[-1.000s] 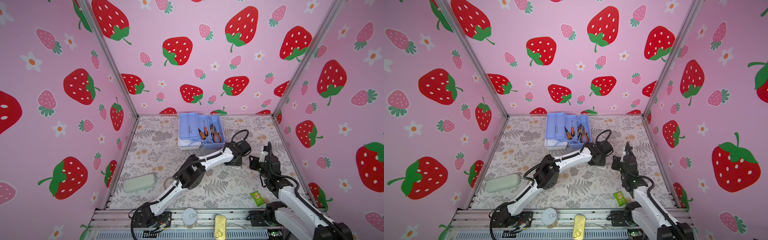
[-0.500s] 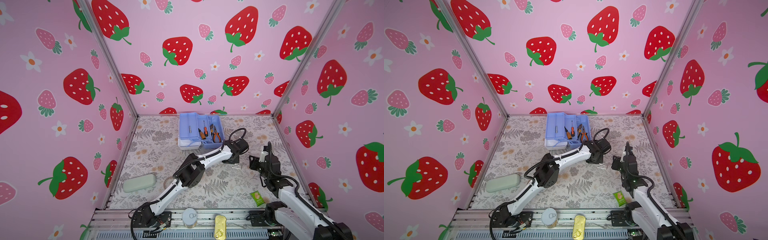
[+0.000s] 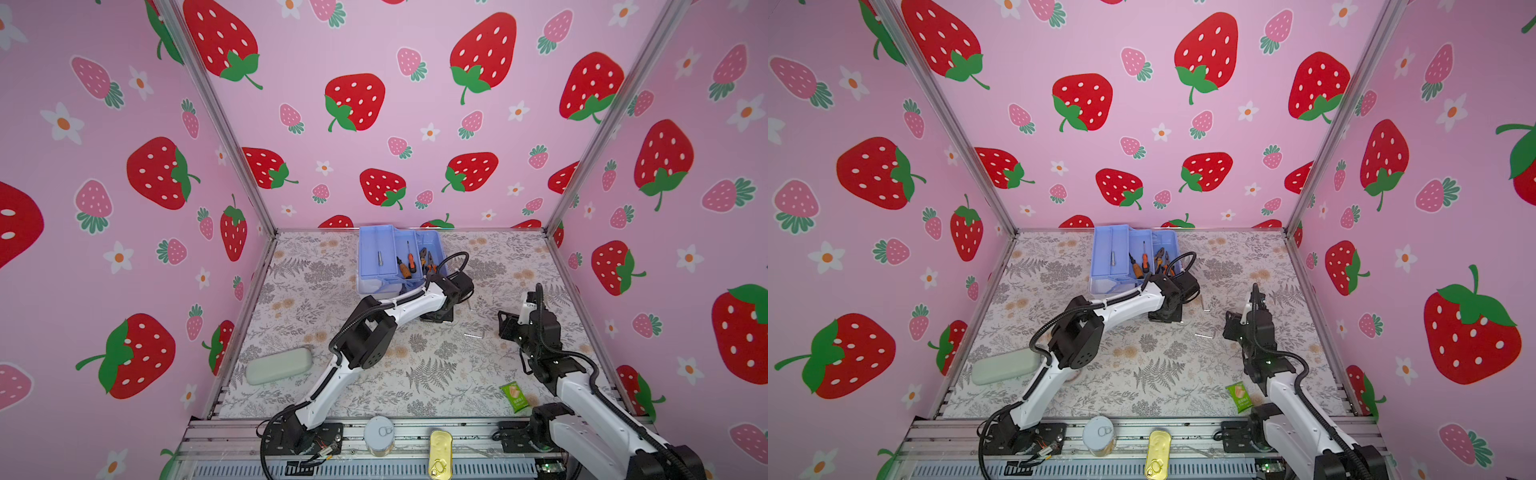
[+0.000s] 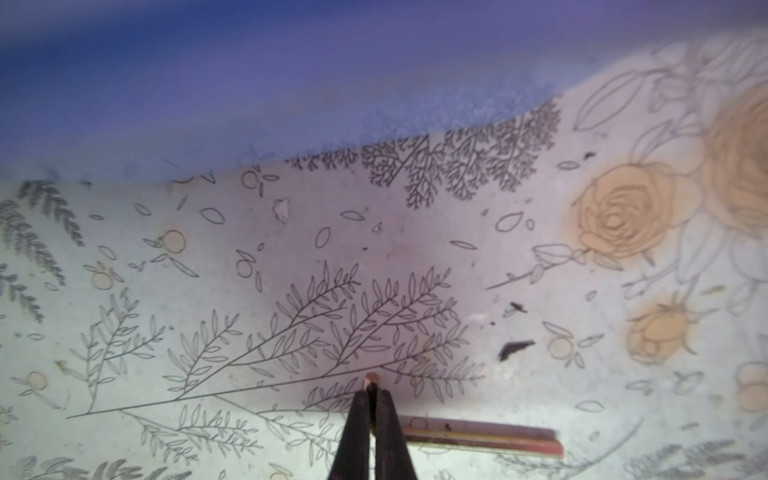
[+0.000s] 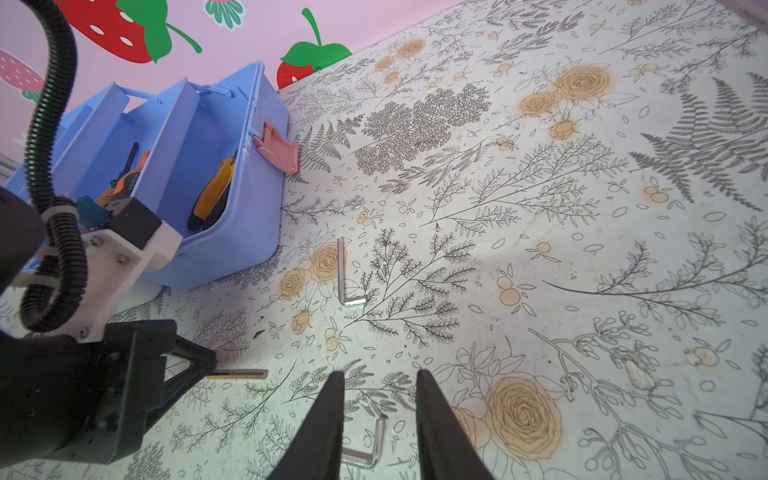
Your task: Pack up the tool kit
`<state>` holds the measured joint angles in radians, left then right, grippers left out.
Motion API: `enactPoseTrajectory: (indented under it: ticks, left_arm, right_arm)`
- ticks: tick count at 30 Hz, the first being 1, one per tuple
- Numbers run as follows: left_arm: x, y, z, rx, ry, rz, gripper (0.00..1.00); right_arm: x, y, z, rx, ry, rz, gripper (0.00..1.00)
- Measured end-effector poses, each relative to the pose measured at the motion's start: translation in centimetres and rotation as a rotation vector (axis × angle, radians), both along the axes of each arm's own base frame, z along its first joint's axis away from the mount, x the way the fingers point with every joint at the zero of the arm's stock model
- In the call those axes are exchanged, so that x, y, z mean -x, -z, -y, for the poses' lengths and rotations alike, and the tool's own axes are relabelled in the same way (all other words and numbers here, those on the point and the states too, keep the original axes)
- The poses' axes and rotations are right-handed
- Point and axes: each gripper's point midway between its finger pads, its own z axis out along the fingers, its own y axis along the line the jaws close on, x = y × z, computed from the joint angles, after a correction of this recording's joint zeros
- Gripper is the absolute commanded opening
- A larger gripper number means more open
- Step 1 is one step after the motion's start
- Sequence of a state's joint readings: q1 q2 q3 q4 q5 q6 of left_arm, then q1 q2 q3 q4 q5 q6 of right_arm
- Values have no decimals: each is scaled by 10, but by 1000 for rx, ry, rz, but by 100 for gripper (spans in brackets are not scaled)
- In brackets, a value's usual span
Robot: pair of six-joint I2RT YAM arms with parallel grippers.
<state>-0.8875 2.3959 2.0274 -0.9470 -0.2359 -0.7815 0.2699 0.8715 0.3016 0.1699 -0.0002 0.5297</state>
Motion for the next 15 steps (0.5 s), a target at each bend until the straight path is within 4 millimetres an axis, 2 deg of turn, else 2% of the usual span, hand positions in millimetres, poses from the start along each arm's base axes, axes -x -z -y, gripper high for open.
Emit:
enactPoseTrajectory:
  ticks: [4,7,10,12,15]
  left_arm:
    - [7,-11,-10,-23,27,-3,0]
    - [9,-39,-18,-17,42,32,0]
    - [7,-72,-19,19,56,86,0]
    - [6,-88,-19,38,65,109,0]
    - [8,-96,-22,39,80,114,0]
  right_arm:
    - [0,1,0,1,0,-3,32]
    - [0,2,0,2,0,-6,32]
    - [0,2,0,2,0,-7,33]
    - [0,3,0,3,0,-10,33]
    - [0,5,0,4,0,-15,33]
